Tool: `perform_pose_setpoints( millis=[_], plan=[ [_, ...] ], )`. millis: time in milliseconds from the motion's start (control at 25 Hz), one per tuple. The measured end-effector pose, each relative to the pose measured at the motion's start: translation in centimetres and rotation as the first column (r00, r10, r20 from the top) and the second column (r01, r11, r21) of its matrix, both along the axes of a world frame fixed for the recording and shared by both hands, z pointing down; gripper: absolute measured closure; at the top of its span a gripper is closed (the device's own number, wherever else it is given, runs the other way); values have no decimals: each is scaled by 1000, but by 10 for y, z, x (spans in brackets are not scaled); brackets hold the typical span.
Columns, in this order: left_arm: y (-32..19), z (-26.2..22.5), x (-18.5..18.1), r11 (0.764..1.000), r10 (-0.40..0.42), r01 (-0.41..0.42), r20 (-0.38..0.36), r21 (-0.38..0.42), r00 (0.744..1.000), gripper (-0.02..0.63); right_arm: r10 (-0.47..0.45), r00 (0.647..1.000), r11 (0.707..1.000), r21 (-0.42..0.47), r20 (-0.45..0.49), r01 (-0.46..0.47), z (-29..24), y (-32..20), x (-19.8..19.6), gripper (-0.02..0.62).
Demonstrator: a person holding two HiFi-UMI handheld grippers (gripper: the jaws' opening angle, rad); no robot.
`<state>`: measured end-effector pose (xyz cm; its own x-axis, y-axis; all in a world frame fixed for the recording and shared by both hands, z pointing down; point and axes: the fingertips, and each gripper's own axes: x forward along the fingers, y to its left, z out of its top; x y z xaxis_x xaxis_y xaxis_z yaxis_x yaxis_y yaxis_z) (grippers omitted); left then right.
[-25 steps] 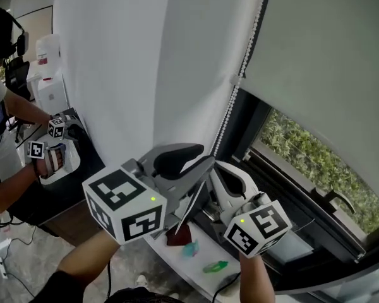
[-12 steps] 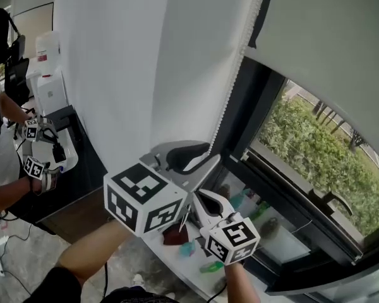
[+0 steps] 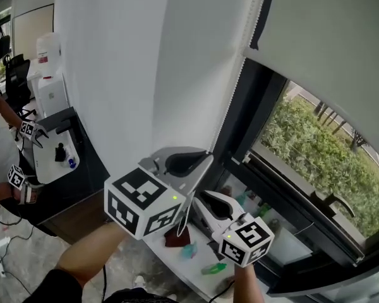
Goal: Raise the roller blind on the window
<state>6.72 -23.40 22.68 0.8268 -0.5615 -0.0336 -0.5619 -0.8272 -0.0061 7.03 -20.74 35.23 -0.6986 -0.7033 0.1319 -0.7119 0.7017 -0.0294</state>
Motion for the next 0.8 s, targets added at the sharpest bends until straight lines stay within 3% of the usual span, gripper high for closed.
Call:
perform_pose_setpoints(
  millis=[160,240,480,800],
  plan=[
    [3,32,6,998,22,-20,36,-61,999,594,-24,979,998,55,203,13,-68,5,16,502],
    [3,50,6,995,26,-22,42,-94,999,594,-12,968,995,97,252,-13,-101,1,23,503],
    [9,72,11,993,32,-25,61,-114,998,595,-5,969,981,190,249,-43,-160,-13,13,506],
    [15,125,14,976,60,-32,127,-217,990,595,-50,976,971,237,211,-1,-183,-14,-14,506]
  ],
)
